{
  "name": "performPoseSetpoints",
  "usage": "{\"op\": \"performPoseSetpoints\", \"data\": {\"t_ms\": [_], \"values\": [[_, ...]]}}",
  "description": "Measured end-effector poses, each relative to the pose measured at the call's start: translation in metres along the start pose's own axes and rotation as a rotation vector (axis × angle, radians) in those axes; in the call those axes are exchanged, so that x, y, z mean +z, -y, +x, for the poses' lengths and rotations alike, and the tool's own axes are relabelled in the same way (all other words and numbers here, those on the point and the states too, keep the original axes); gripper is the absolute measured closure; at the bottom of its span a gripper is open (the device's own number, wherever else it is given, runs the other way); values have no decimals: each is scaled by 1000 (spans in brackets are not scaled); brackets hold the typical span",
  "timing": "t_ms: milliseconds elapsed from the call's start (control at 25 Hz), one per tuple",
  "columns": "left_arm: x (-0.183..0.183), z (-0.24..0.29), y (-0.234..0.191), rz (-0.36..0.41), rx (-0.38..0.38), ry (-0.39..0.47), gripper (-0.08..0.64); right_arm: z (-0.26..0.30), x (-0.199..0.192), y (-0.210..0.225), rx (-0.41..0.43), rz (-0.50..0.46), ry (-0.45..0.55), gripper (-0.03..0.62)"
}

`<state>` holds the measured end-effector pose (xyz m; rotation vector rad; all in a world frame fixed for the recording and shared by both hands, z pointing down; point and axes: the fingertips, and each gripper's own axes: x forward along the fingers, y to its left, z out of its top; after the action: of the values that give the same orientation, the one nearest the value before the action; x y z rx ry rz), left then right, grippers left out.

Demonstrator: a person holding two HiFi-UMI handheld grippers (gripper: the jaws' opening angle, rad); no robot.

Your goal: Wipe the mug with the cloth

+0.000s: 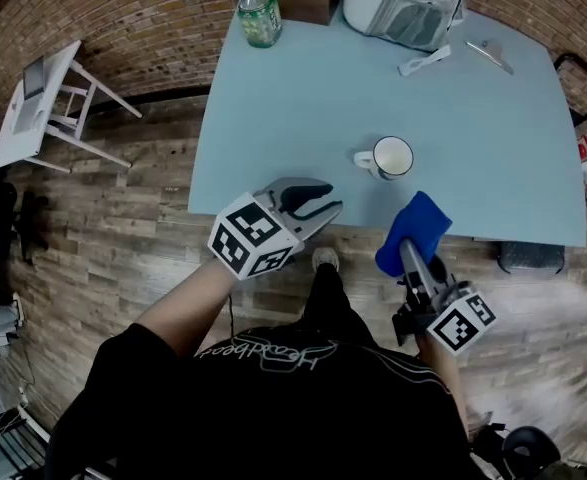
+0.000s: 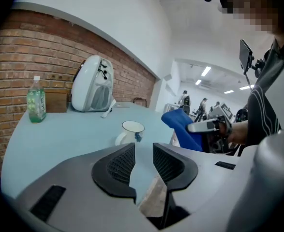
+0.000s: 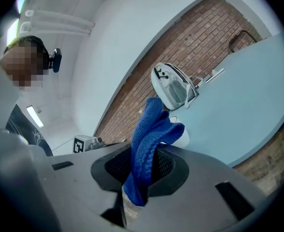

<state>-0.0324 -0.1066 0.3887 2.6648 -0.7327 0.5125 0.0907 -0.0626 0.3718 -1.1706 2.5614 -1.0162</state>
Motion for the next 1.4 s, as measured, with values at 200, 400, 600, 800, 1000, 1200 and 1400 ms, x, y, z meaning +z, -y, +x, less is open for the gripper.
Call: {"op": "performPoseSetpoints", "data": {"t_ms": [200,400,600,800,1000,1200,1400], "values": [[-4,42,-37,36,-10,-54,432,26,9,33,-24,38,-7,531],[-6,76,-66,112,-27,-82,423,43,15,47,-23,22,-31,531],[-11,97,-73,151,-83,-110,417,48,12,59,-35,48,-34,531],[-14,109,-73,204,-105,-124,419,52,10,68,-48,70,-39,531],[-16,110,-69,213,-105,-124,453,56,11,70,-56,80,-30,531],[-20,106,-59,186,-95,-124,477,56,12,71,-71,95,-2,531],[-25,102,-45,121,-55,-121,483,49,14,75,-121,159,73,531]]}}
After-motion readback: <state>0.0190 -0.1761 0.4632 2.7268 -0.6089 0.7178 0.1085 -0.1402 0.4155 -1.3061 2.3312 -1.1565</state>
